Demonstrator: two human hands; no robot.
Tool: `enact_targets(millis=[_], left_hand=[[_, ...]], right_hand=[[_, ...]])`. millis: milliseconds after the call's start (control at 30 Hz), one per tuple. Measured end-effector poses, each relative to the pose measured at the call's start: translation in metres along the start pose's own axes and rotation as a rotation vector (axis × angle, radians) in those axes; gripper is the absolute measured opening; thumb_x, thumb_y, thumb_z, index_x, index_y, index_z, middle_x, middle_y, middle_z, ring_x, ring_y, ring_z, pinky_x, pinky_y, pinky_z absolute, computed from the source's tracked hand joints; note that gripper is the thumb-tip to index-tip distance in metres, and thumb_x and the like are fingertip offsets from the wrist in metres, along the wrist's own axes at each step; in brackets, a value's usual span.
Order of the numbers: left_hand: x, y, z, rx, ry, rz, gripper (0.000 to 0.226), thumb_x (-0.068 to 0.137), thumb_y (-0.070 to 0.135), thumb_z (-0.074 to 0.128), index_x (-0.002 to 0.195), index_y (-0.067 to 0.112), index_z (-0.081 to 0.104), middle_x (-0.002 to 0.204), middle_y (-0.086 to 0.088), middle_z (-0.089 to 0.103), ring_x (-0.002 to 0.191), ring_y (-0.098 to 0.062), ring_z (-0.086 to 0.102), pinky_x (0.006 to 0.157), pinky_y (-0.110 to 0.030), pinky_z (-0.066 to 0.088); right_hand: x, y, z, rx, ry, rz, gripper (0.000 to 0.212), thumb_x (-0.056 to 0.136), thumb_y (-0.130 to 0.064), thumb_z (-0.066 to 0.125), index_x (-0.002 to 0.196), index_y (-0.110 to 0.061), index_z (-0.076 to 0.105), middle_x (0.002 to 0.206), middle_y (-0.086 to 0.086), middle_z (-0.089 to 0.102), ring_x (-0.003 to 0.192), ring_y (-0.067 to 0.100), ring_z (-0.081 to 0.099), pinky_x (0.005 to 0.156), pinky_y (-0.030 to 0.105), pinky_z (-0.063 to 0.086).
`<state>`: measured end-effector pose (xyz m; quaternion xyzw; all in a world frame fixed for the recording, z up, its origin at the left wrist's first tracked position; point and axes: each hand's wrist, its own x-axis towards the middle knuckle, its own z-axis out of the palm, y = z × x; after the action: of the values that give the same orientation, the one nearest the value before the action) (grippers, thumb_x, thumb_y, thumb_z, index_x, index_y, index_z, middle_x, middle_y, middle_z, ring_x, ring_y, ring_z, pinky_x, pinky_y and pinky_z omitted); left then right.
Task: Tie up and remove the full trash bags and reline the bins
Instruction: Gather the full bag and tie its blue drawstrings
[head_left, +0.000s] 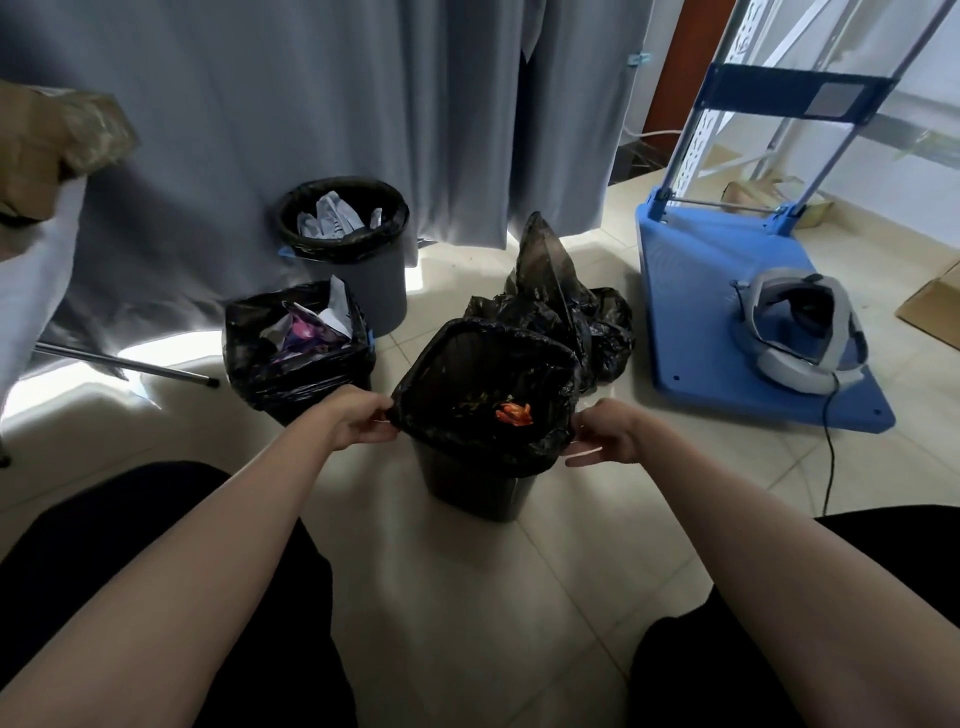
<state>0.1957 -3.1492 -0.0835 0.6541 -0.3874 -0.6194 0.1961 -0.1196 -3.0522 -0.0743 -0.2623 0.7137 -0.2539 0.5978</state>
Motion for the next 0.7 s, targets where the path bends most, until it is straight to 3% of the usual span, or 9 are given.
enact_targets(millis=[133, 200, 300, 400, 533, 700], left_hand=[[-0.004, 0.005, -0.002, 0.010, -0.007, -0.033, 0.006, 0.094, -0.002, 0.052, 0.090, -0.004, 0.056, 0.081, -0.016, 0.060, 0.061, -0.026, 0.068, 0.050, -0.031, 0.059], [-0.006, 0.007, -0.003, 0.011, -0.021, -0.047, 0.002, 0.091, -0.004, 0.054, 0.092, -0.005, 0.056, 0.083, -0.016, 0.059, 0.065, -0.027, 0.067, 0.048, -0.031, 0.059], [-0.009, 0.009, -0.006, 0.014, -0.068, -0.071, 0.005, 0.087, -0.008, 0.057, 0.090, -0.004, 0.058, 0.084, -0.016, 0.063, 0.054, -0.023, 0.070, 0.050, -0.030, 0.059], [-0.011, 0.008, -0.007, 0.022, -0.157, -0.095, 0.014, 0.084, -0.010, 0.061, 0.097, -0.005, 0.062, 0.086, -0.018, 0.070, 0.062, -0.023, 0.073, 0.063, -0.032, 0.061], [-0.016, 0.007, -0.001, 0.044, -0.191, -0.087, 0.006, 0.086, -0.009, 0.063, 0.086, -0.003, 0.063, 0.075, -0.013, 0.073, 0.062, -0.020, 0.072, 0.064, -0.030, 0.061], [-0.012, 0.008, 0.004, -0.046, -0.104, -0.070, 0.005, 0.086, -0.009, 0.061, 0.087, -0.004, 0.060, 0.086, -0.017, 0.065, 0.063, -0.024, 0.071, 0.057, -0.030, 0.061]], right_hand=[[-0.003, 0.000, -0.004, 0.064, -0.019, 0.032, 0.012, 0.096, 0.006, 0.046, 0.107, 0.006, 0.051, 0.086, 0.026, 0.066, 0.059, 0.030, 0.070, 0.069, 0.044, 0.059], [-0.005, -0.001, -0.004, 0.094, -0.055, 0.057, 0.011, 0.095, 0.005, 0.047, 0.103, 0.006, 0.054, 0.086, 0.027, 0.067, 0.058, 0.028, 0.071, 0.063, 0.039, 0.060], [-0.004, -0.001, -0.007, 0.050, -0.119, 0.084, 0.018, 0.092, 0.003, 0.053, 0.110, 0.006, 0.058, 0.094, 0.026, 0.069, 0.072, 0.028, 0.073, 0.071, 0.035, 0.060], [-0.008, 0.000, -0.008, -0.031, -0.230, 0.101, 0.022, 0.091, 0.003, 0.055, 0.112, 0.009, 0.060, 0.104, 0.028, 0.065, 0.083, 0.027, 0.073, 0.081, 0.037, 0.060], [-0.011, 0.002, -0.007, 0.005, -0.273, 0.119, 0.013, 0.090, 0.013, 0.051, 0.092, 0.010, 0.064, 0.086, 0.025, 0.069, 0.070, 0.025, 0.073, 0.072, 0.034, 0.062], [-0.015, -0.003, 0.002, 0.021, -0.269, 0.111, 0.010, 0.092, 0.007, 0.054, 0.084, 0.000, 0.056, 0.071, 0.010, 0.045, 0.061, 0.019, 0.070, 0.060, 0.027, 0.059]])
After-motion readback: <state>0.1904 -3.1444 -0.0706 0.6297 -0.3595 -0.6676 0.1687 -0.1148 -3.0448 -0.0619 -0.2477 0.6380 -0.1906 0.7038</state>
